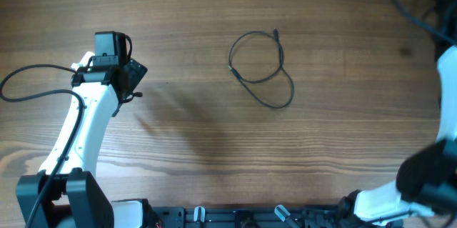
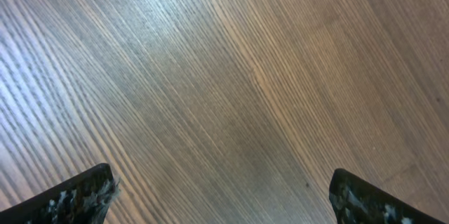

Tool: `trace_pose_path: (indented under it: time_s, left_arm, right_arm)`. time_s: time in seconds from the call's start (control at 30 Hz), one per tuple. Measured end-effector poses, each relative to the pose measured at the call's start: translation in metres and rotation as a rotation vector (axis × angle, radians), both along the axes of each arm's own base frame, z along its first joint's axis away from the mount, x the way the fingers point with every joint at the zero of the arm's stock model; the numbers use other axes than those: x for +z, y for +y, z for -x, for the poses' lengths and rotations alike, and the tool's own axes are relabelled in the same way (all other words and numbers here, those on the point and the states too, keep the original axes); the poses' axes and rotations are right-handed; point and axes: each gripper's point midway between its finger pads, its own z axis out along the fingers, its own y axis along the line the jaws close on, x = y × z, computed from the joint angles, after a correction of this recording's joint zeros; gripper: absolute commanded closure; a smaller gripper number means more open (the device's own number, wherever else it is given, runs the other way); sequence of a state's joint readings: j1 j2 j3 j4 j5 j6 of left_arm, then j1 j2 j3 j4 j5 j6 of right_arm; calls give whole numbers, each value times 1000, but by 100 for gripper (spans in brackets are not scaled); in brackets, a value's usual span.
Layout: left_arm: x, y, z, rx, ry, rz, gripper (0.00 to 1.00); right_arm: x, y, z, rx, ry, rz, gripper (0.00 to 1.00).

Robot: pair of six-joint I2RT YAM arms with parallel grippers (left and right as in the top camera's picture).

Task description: Untangle cables

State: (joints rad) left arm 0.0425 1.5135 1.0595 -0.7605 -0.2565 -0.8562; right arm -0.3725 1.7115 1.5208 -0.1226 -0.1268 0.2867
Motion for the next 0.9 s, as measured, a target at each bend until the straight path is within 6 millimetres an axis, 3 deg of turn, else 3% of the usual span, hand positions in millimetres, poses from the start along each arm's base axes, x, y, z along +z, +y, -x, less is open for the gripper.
trace_pose_path:
  time_s: [0.03,0.1,0.13,0.2,0.3,0.43,0.47,0.5,0.53,0.57,0.6,0.77,0.83,0.9]
  left_arm:
    - [0,0,0,0,-1,-1,0]
    - [0,0,0,0,-1,0,0]
    - [0,0,0,0,-1,0,0]
    - [0,0,0,0,-1,0,0]
    - [0,0,0,0,0,0,0]
    - [0,0,0,0,0,0,0]
    - [0,0,0,0,0,0,0]
    - [0,0,0,0,0,0,0]
    - [0,0,0,0,0,0,0]
    - [0,0,0,0,0,0,0]
    - [0,0,0,0,0,0,0]
    - [0,0,0,0,0,0,0]
    - [0,0,0,0,-1,0,0]
    - [0,0,0,0,0,0,0]
  right_arm:
    - [-20,-30,-5,-45,9,0,95]
    - [-54,-67,-14,-98,19,-5,96]
    - [-87,-92,-20,-131,35,-12,95]
    - [-121,-106,-22,-149,74,-31,95]
    - [-189,-123,-26,-168,144,-67,95]
    - [-243,-125,-27,-170,206,-98,95]
    - [-249,-125,-27,-170,211,-101,95]
    - [-250,-124,-28,-166,205,-100,86]
    - [-247,-124,-30,-156,193,-99,44]
    - [-243,-120,-34,-131,175,-99,14]
    - [-242,-117,-35,-106,168,-106,0]
    - [-252,-95,-33,-9,213,-179,0]
    - [-251,-97,-25,-45,252,-188,0]
    - [-235,-110,-8,-158,300,-161,0]
